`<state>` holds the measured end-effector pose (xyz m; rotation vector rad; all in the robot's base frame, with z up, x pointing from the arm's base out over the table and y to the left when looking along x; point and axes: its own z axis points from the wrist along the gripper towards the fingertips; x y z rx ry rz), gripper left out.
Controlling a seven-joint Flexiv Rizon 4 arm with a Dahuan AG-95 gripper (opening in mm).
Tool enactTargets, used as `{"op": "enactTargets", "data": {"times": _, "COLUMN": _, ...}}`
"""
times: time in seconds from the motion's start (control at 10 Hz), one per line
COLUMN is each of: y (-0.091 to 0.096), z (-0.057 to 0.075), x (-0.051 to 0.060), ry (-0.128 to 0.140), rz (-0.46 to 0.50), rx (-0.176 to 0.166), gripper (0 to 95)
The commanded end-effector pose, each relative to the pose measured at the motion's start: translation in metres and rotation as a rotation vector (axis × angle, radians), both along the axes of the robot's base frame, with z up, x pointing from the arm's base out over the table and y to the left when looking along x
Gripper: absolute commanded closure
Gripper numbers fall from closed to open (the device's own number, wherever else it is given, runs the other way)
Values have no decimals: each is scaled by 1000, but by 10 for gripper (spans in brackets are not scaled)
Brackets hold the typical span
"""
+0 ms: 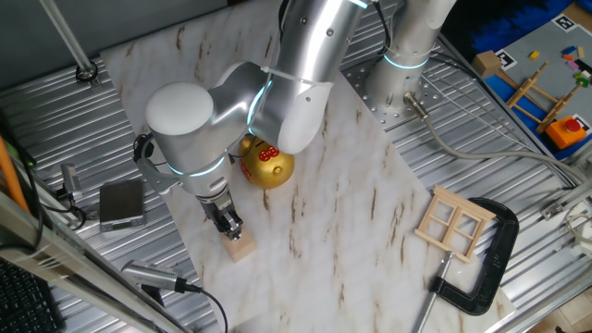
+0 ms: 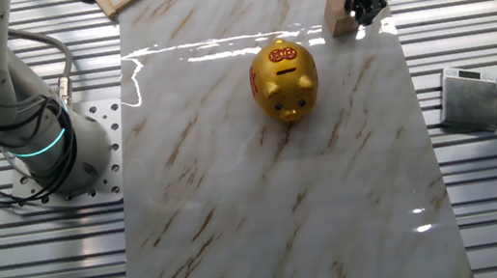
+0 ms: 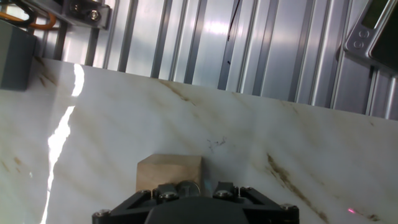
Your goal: Drop coins into a piggy bank
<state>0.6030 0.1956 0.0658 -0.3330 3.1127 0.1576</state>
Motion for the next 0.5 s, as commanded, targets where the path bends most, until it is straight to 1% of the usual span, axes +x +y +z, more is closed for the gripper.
{"op": "enactTargets", "data": {"times": 0.1, "y": 0, "z": 0, "x": 0, "ry": -1, "rz": 0, "rx": 1, "gripper": 570}}
{"op": "enactTargets", "data": {"times": 0.5, "y": 0, "z": 0, "x": 0, "ry": -1, "rz": 1, "rx": 6, "gripper": 570}}
